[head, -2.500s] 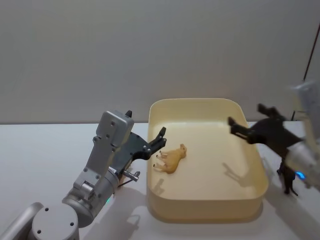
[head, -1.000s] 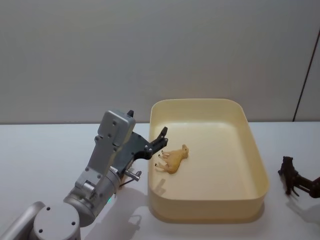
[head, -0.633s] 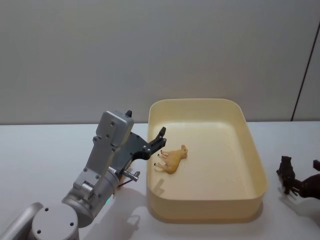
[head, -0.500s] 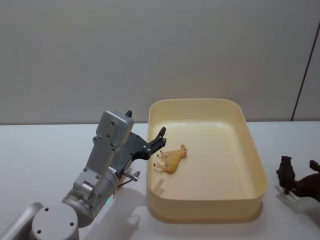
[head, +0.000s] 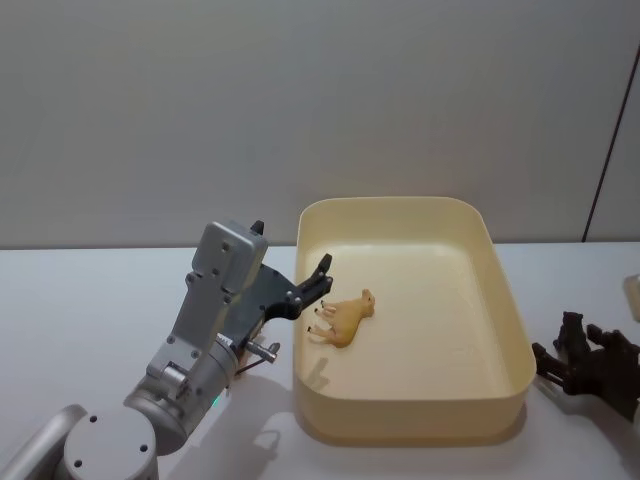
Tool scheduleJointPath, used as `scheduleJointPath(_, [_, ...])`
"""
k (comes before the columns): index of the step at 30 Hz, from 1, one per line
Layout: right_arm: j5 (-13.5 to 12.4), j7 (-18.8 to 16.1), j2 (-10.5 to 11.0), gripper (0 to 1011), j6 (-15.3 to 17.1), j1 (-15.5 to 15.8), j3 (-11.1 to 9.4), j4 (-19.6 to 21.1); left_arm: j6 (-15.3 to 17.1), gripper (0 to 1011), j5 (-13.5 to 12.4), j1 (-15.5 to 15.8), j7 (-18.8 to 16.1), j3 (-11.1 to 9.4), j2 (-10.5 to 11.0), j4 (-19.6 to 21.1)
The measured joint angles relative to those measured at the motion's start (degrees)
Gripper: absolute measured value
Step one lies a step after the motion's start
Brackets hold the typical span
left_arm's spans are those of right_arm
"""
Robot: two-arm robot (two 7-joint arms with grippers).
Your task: Pick up the toy alternately with two hands and place it into the central storage box.
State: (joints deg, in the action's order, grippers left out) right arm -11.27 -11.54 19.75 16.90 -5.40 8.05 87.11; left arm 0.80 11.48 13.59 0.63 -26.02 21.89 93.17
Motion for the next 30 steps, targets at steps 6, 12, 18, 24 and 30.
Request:
scheduleJointPath(6, [0.7, -0.3, -0.5, 761, 0.0, -0.8, 0.5, -1.1, 0.0, 1001, 0.0, 0.0, 0.0, 0.0, 0.0, 0.0])
scheduleJointPath(12, [1.2, -0.4, -0.9, 561, -0.1, -1.3, 0.8, -1.7, 0.0, 1001, 0.0, 0.0, 0.0, 0.0, 0.0, 0.0])
scheduleJointPath(18, [1.3, -0.3, -0.8, 362, -0.4, -1.2, 0.7, -1.8, 0.0, 1001, 0.0, 0.0, 0.0, 0.0, 0.0, 0.0])
scheduleJointPath(24, [0.9, 0.7, -0.1, 307, -1.7, -0.1, 0.0, -0.7, 0.0, 1001, 0.0, 0.0, 0.0, 0.0, 0.0, 0.0])
scheduleJointPath(30, [0.4, 1.9, 1.2, 309, -4.2, 1.8, -1.2, 1.4, 0.0, 1001, 0.0, 0.0, 0.0, 0.0, 0.0, 0.0])
